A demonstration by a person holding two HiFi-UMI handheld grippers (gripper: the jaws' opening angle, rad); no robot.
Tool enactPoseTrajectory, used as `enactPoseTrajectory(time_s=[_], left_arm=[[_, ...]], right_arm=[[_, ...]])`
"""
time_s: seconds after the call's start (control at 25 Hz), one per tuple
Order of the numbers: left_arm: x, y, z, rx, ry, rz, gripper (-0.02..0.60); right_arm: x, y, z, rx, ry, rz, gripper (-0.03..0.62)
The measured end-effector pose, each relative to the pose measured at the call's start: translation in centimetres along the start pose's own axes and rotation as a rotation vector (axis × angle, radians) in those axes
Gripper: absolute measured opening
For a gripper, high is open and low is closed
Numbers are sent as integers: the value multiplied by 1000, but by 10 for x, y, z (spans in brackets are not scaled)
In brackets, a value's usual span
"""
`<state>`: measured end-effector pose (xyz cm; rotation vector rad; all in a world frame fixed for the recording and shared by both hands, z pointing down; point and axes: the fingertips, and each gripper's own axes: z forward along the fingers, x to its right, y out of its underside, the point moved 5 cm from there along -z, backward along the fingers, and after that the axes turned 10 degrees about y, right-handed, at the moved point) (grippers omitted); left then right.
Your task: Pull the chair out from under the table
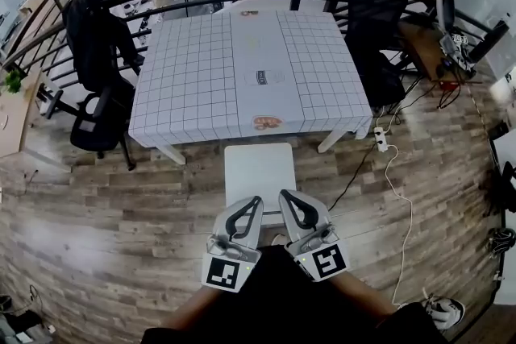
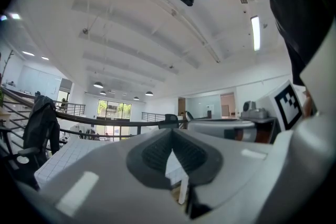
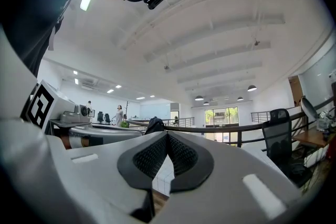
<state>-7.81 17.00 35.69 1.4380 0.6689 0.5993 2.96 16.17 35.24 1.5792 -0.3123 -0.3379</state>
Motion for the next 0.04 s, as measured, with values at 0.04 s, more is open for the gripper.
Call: enactPoseTrajectory(time_s=[0.04], left_arm=[[-1, -1, 0, 1, 0, 0, 9]], right_arm=[[-1, -1, 1, 2, -2, 6, -3]])
